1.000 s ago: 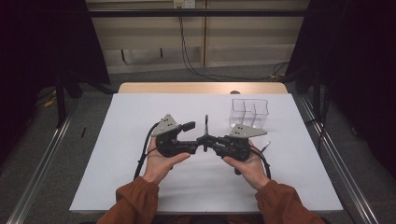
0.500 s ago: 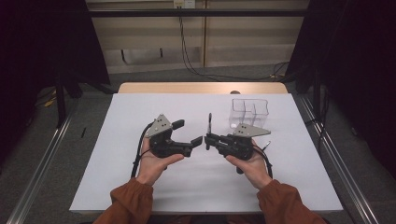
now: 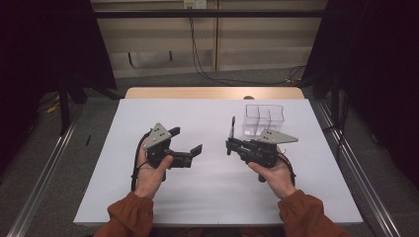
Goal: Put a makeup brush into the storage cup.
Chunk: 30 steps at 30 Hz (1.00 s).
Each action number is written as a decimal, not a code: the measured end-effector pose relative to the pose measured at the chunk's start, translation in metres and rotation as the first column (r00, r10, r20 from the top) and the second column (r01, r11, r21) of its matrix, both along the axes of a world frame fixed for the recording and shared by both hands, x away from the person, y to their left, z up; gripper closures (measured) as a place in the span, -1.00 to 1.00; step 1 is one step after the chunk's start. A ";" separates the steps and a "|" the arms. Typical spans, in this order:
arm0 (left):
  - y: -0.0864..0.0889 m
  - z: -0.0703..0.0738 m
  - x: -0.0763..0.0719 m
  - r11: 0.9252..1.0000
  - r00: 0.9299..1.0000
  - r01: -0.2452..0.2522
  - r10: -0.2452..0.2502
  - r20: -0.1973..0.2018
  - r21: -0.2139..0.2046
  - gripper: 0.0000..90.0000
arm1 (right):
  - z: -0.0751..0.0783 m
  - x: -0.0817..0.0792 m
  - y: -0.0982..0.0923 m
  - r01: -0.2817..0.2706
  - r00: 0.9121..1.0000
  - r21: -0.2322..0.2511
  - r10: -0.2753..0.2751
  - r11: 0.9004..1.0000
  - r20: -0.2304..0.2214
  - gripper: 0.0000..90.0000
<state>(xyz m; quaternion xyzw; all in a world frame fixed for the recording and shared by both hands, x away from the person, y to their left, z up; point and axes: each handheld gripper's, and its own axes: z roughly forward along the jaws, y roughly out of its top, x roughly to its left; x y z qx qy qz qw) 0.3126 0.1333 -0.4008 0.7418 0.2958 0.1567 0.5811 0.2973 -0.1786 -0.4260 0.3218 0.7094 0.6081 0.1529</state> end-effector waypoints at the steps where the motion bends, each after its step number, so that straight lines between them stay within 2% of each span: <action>1: 0.003 -0.001 -0.001 1.000 1.000 -0.006 0.006 0.003 0.011 -0.96 | 0.000 0.000 -0.002 0.005 1.000 0.003 -0.005 1.000 -0.001 0.78; 4: 0.011 -0.002 -0.002 1.000 1.000 -0.027 0.027 -0.003 -0.001 -0.97 | 0.001 -0.002 -0.008 0.020 1.000 0.001 -0.020 1.000 0.002 0.78; 9: 0.022 -0.003 -0.004 0.998 0.998 -0.066 0.066 0.005 0.001 -0.96 | 0.002 -0.002 -0.017 0.040 0.999 0.003 -0.040 0.999 0.007 0.78; 11: 0.027 -0.005 -0.005 0.996 0.996 -0.088 0.089 0.013 -0.025 -0.96 | 0.002 -0.003 -0.020 0.044 0.999 0.000 -0.044 0.999 0.008 0.78; 14: 0.034 -0.006 -0.006 0.995 0.995 -0.095 0.095 0.023 -0.015 -0.95 | 0.003 -0.003 -0.026 0.059 0.998 -0.001 -0.059 0.998 0.011 0.78; 15: 0.037 -0.006 -0.007 0.995 0.995 -0.097 0.098 0.020 -0.025 -0.95 | 0.003 -0.003 -0.028 0.065 0.998 -0.001 -0.065 0.998 0.011 0.78; 23: 0.059 -0.011 -0.015 0.992 0.992 -0.124 0.124 0.040 0.003 -0.95 | 0.005 -0.005 -0.046 0.106 0.994 0.003 -0.106 0.994 0.017 0.78; 30: 0.075 -0.015 -0.022 0.991 0.990 -0.135 0.135 0.027 -0.007 -0.95 | 0.003 -0.003 -0.058 0.139 0.990 0.009 -0.139 0.990 0.011 0.78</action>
